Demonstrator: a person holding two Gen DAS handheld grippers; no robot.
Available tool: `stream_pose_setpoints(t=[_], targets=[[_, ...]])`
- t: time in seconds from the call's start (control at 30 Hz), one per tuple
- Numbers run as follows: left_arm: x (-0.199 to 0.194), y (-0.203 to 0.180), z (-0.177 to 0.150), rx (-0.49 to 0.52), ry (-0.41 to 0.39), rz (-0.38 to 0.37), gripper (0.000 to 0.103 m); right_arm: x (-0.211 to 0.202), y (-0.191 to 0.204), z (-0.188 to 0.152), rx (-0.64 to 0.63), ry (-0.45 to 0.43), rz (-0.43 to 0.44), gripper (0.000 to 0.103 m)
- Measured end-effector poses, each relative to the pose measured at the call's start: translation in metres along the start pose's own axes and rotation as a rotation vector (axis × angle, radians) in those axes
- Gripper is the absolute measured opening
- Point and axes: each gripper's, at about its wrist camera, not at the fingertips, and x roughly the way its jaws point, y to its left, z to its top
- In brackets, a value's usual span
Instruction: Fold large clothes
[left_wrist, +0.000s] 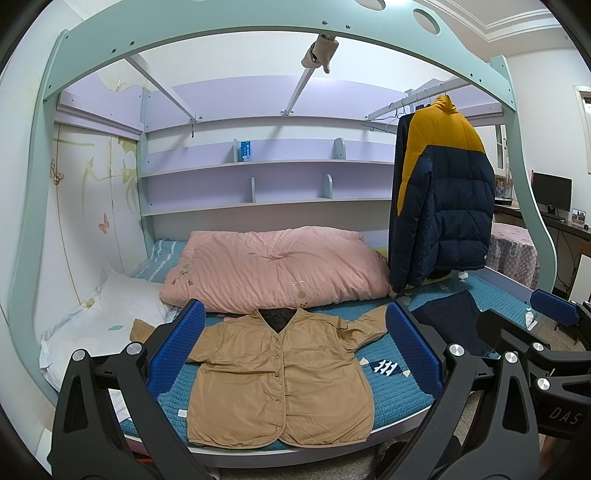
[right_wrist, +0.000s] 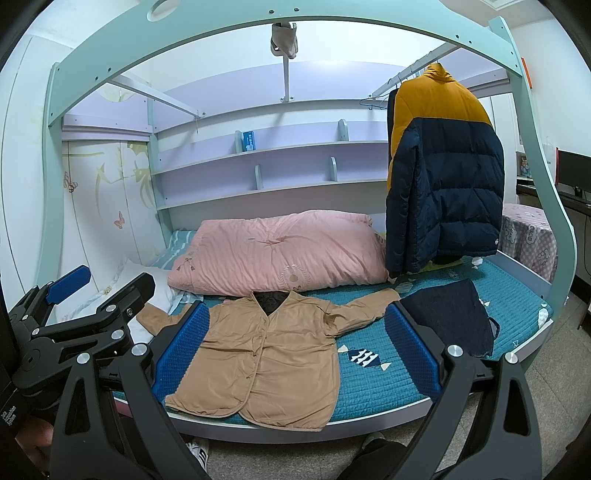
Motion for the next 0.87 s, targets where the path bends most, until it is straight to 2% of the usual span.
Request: stream_pose_setpoints(t=[0.87], targets=[[0.0,0.0037,-0.0042,0.002,0.008,0.006,0.098,-0.0009,0.0017,-0.0018,0.005,0.008,-0.002,0.092]])
